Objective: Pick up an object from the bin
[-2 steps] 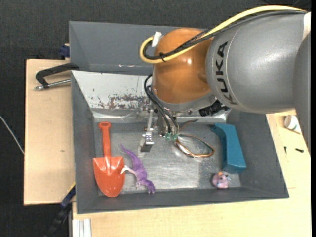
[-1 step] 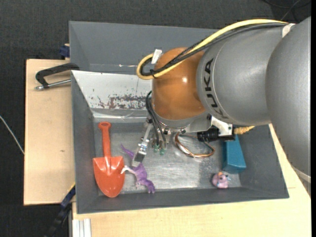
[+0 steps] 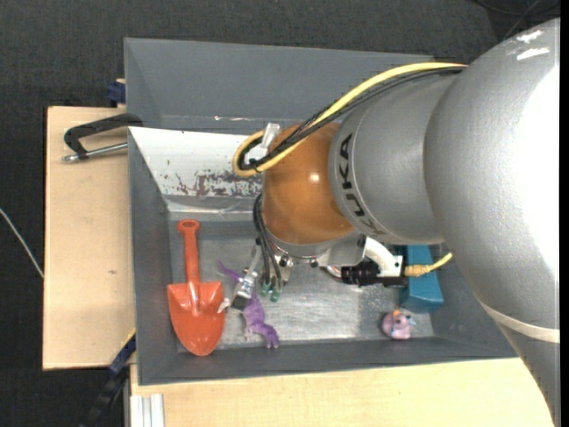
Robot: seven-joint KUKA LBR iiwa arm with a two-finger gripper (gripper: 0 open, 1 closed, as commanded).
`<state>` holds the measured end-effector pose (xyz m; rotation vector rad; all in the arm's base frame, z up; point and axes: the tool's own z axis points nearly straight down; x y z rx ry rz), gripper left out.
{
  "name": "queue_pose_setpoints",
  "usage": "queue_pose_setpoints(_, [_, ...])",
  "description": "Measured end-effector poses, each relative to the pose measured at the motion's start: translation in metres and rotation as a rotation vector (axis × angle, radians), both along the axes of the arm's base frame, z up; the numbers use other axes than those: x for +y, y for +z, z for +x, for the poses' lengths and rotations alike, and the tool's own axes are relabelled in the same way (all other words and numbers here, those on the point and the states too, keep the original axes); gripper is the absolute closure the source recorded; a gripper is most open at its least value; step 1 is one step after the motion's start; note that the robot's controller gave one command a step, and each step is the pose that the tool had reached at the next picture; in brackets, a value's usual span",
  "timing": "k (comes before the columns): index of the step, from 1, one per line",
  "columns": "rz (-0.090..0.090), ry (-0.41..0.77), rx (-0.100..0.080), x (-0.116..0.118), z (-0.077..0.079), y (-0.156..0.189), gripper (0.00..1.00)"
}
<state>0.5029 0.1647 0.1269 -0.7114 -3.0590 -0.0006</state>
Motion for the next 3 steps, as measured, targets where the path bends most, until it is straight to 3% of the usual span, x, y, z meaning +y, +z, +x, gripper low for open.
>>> queue_pose_setpoints(1, [0.0,0.278,0.0,0.001,0.001,-0.019,0.0])
queue_pose_setpoints(2, [0.013,0.618,-0.004,-0.012,-0.003,-0.044,1.0])
queue_pose_setpoints(3, [0.013,0.618,-0.004,-0.012,-0.003,-0.045,1.0])
